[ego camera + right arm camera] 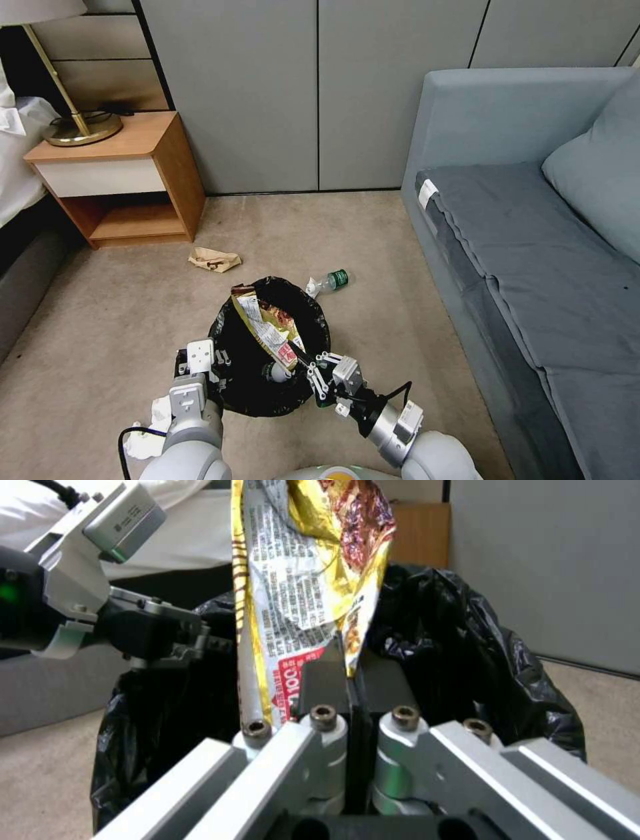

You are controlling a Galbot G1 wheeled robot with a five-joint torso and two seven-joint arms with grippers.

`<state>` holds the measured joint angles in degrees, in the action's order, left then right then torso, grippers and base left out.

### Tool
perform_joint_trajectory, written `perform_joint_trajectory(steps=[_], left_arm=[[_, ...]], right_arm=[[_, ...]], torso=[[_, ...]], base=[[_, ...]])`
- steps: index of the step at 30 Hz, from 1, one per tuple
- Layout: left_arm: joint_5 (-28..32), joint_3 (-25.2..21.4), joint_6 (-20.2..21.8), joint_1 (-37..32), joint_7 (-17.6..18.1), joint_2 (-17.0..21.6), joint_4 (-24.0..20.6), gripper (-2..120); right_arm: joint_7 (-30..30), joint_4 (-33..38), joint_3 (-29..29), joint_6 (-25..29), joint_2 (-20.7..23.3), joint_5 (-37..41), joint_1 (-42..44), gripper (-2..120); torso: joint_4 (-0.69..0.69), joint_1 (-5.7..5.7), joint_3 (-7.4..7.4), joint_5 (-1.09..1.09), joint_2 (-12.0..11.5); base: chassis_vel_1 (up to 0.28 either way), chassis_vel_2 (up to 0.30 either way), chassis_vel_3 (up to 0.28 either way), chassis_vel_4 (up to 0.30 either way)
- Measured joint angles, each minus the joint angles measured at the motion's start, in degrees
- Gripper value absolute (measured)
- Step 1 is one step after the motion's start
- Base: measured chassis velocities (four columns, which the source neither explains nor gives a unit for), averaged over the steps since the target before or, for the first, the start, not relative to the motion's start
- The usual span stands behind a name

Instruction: Pick up the trash bin, then pick up the garbage from the floor and place it into the trash bin.

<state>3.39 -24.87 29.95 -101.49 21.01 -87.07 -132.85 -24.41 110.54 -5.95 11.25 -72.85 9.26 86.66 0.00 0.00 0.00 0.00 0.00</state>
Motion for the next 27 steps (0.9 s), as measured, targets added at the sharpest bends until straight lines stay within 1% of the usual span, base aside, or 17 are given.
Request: perform_joint_trajectory(steps=[2,5,6,7,9,10,12,13,14,17,18,20,21,23,24,26,27], left_arm=[[0.0,0.0,0.0,0.0,0.0,0.0,0.0,1],[0.0,0.0,0.0,0.0,0.0,0.0,0.0,1],[0.0,0.0,0.0,0.0,0.0,0.0,0.0,1],[0.0,0.0,0.0,0.0,0.0,0.0,0.0,1],[0.0,0.0,0.0,0.1,0.0,-0.1,0.0,1],[0.0,0.0,0.0,0.1,0.0,-0.1,0.0,1],[-0.1,0.1,0.1,0.1,0.0,-0.2,0.0,1],[-0.1,0.1,0.1,0.1,0.0,-0.2,0.0,1],[-0.1,0.1,0.1,0.1,0.0,-0.2,0.0,1],[-0.1,0.2,0.1,0.1,0.0,-0.3,0.0,1],[-0.1,0.2,0.1,0.1,0.0,-0.3,0.0,1],[-0.1,0.2,0.1,0.1,0.0,-0.3,0.1,1],[-0.1,0.2,0.1,0.1,0.0,-0.3,0.1,1],[-0.1,0.2,0.1,0.0,0.0,-0.3,0.1,1],[-0.1,0.2,0.1,0.0,0.0,-0.3,0.1,1],[-0.2,0.2,0.1,0.1,0.0,-0.3,0.2,1],[-0.2,0.2,0.1,0.1,0.0,-0.3,0.2,1]], right_arm=[[-0.1,-0.1,0.0,0.0,-0.1,-0.2,-0.1,0],[-0.2,-0.3,0.1,0.1,-0.4,-0.4,-0.2,14],[-0.2,-0.3,0.1,0.1,-0.4,-0.4,-0.2,14],[-0.2,-0.3,0.1,0.2,-0.5,-0.5,-0.3,21],[-0.1,-0.4,0.1,0.2,-0.5,-0.5,-0.5,29],[-0.1,-0.4,0.1,0.2,-0.5,-0.5,-0.5,29],[-0.1,-0.3,0.0,0.2,-0.4,-0.5,-0.7,40],[-0.1,-0.2,0.0,0.2,-0.4,-0.5,-0.8,43],[-0.1,-0.2,0.0,0.2,-0.4,-0.5,-0.8,43],[-0.1,-0.1,0.0,0.2,-0.4,-0.4,-0.9,58],[-0.1,-0.1,0.0,0.2,-0.4,-0.4,-0.9,58],[0.0,0.0,0.0,0.2,-0.5,-0.4,-0.9,69],[0.0,0.0,0.0,0.2,-0.5,-0.4,-0.9,69],[-0.1,0.3,0.0,0.2,-0.5,-0.4,-1.0,80],[-0.1,0.3,0.0,0.2,-0.5,-0.4,-1.0,80],[0.0,1.0,0.0,0.4,-0.5,-0.5,-1.0,90],[0.0,1.0,0.0,0.4,-0.5,-0.5,-1.0,90]], torso=[[0.00,0.00,0.00,0.00,0.0],[0.00,0.00,0.00,0.00,0.0],[0.00,0.00,0.00,0.00,0.0],[0.00,0.00,0.00,0.00,0.0],[0.00,0.00,0.00,0.00,0.0],[0.00,0.00,0.00,0.00,0.0],[0.00,0.00,0.00,0.00,0.0],[0.00,0.00,0.00,0.00,0.0],[0.00,0.00,0.00,0.00,0.0],[0.00,0.00,0.00,0.00,0.0],[0.00,0.00,0.00,0.00,0.0],[0.00,0.00,0.00,0.00,0.0],[0.00,0.00,0.00,0.00,0.0],[0.00,0.00,0.00,0.00,0.0],[0.00,0.00,0.00,0.00,0.0],[0.00,0.00,0.00,0.00,0.0],[0.00,0.00,0.00,0.00,0.0]], base=[[0.000,0.000,0.000,0.000],[0.000,0.000,0.000,0.000],[0.000,0.000,0.000,0.000],[0.000,0.000,0.000,0.000],[0.000,0.000,0.000,0.000],[0.000,0.000,0.000,0.000],[0.000,0.000,0.000,0.000],[0.000,0.000,0.000,0.000],[0.000,0.000,0.000,0.000],[0.000,0.000,0.000,0.000],[0.000,0.000,0.000,0.000],[0.000,0.000,0.000,0.000],[0.000,0.000,0.000,0.000],[0.000,0.000,0.000,0.000],[0.000,0.000,0.000,0.000],[0.000,0.000,0.000,0.000],[0.000,0.000,0.000,0.000]])
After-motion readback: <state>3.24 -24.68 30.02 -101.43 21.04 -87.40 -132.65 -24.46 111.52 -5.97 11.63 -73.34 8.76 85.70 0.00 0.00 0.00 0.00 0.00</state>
